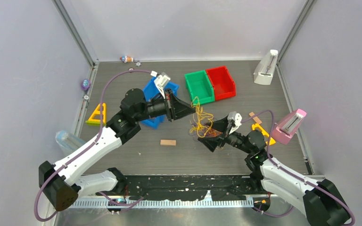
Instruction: Untangle the cables
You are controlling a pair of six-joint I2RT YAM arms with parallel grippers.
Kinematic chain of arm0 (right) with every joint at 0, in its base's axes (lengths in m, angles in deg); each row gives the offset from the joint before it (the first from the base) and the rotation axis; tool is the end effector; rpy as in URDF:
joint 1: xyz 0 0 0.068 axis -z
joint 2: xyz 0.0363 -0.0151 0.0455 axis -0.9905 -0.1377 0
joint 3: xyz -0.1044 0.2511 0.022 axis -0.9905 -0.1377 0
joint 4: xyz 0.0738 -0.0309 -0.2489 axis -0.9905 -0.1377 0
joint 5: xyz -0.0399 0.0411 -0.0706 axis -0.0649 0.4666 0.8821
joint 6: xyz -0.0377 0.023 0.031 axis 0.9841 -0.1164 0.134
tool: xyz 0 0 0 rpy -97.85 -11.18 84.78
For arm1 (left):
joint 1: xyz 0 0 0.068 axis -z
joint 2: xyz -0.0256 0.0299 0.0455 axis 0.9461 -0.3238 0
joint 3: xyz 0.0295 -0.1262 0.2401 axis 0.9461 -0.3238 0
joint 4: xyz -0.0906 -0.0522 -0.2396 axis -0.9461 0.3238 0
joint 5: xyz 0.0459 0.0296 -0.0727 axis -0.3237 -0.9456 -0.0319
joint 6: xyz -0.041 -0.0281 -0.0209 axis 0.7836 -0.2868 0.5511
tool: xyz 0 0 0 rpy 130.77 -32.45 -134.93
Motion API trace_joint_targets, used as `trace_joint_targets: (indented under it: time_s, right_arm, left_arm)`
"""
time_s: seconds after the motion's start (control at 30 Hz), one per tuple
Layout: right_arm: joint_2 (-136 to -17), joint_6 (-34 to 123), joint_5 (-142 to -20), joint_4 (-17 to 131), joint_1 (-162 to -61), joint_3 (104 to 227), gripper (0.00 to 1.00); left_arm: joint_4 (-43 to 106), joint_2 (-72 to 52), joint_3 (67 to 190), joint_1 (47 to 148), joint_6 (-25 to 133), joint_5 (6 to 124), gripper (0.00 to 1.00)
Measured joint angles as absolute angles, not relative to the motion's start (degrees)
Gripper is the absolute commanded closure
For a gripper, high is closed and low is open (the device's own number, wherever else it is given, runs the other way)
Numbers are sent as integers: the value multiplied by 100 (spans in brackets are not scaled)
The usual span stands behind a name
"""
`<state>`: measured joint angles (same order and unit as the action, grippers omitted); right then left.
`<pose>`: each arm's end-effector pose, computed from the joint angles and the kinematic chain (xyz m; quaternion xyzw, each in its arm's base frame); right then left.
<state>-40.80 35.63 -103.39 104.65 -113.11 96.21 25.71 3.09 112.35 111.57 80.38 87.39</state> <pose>0.1340 0.1013 0.2092 -0.2762 0.6018 0.4461 0.6021 0.1800 -0.1774 0.3820 0.2040 0.6684 -0.5812 0.4169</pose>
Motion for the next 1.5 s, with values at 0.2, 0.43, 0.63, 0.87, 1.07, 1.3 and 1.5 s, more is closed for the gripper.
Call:
trace_joint_targets:
  time_s: [0.2,0.43,0.63,0.87,1.07,1.3,1.5]
  right_arm:
    - [-4145,3535,-10523,10585,-11326,9621,15]
    - [-4178,3482,-10711,10587,-11344,9623,94]
    - [-4159,3432,-10608,10498,-11348,9623,95]
    - [-3590,3491,-9329,9702,-11348,9632,95]
    - [-2926,3428,-7231,8572,-11331,9665,95]
    - [-1868,3240,-5308,7534,-11239,9662,95]
    - [-1475,3242,-4825,7296,-11224,9686,95]
  left_arm:
    - [2304,49,11364,11455,8252,8820,100]
    - [2114,-32,11410,11551,8407,8829,100]
    - [2304,47,11465,11424,8353,8623,100]
    - [3419,825,11430,10047,8307,7738,100]
    - [4064,1669,11047,8482,8331,7246,100]
    - [4632,2134,10706,7112,8401,7047,100]
    - [4903,2174,10547,6618,8359,7093,100]
